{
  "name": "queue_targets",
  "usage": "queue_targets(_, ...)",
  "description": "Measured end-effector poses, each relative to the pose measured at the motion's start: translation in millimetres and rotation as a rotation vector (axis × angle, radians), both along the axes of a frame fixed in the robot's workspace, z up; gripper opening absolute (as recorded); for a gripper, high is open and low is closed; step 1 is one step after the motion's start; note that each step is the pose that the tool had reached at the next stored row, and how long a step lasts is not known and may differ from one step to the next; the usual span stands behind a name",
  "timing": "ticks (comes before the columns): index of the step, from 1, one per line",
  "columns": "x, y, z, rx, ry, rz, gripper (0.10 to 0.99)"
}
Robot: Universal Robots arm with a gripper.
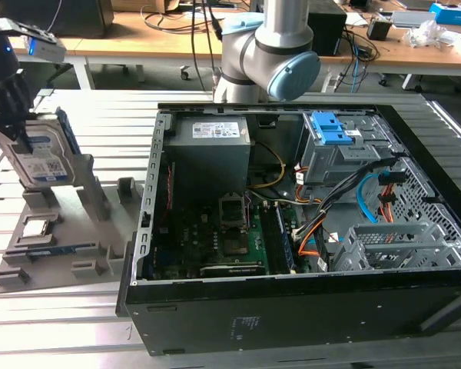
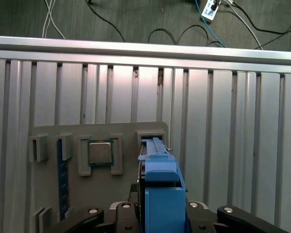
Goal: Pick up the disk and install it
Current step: 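Pick up the disk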
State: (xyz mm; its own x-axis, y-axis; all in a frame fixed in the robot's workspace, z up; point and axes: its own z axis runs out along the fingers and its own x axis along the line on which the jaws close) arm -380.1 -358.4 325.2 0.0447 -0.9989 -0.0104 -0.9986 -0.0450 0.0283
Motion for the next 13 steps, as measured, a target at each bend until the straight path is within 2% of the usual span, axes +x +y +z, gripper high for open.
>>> queue_targets(9, 0.0, 0.1, 22.1, -0.005, -0.0001, 0.000, 0.365)
queue_targets(13, 0.1, 0.1, 28.9, -0.007, 0.0000, 0.000, 0.365)
